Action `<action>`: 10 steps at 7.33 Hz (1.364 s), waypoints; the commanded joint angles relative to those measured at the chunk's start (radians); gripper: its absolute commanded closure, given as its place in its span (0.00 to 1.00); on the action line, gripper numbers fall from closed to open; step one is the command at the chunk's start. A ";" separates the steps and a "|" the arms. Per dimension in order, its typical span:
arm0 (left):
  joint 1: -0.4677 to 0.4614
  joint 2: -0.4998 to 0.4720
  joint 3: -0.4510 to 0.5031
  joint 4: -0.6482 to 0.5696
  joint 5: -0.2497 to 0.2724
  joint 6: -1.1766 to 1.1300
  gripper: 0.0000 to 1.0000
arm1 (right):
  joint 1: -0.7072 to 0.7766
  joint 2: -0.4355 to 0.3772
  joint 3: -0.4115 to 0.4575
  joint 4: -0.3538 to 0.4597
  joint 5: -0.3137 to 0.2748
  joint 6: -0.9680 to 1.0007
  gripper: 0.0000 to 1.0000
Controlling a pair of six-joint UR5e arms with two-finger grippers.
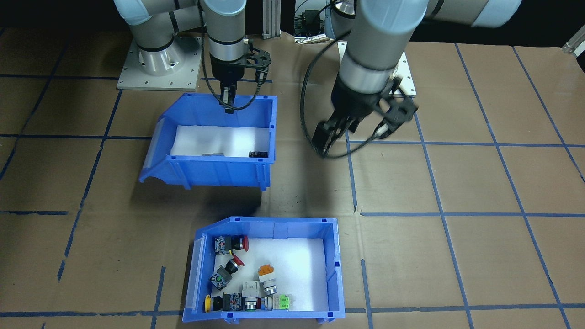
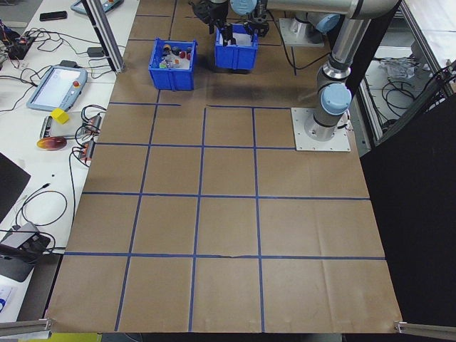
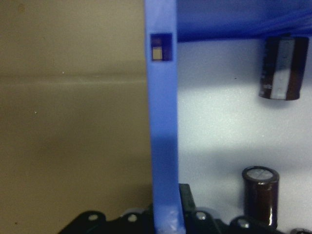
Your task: Place button box in front
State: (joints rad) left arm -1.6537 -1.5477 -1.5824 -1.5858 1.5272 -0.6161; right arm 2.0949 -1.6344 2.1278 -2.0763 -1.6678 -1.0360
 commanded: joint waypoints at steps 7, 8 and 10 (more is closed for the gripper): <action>0.077 0.272 -0.249 -0.053 0.071 0.608 0.01 | 0.028 0.051 -0.014 -0.001 0.048 0.083 0.46; 0.080 0.270 -0.249 -0.037 0.071 0.612 0.01 | 0.027 0.051 -0.014 -0.001 0.065 0.100 0.30; 0.081 0.270 -0.251 -0.037 0.071 0.612 0.01 | 0.025 0.031 -0.054 0.013 0.059 0.099 0.00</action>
State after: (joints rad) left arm -1.5740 -1.2774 -1.8321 -1.6244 1.5984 -0.0054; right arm 2.1208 -1.5939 2.1016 -2.0733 -1.6084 -0.9412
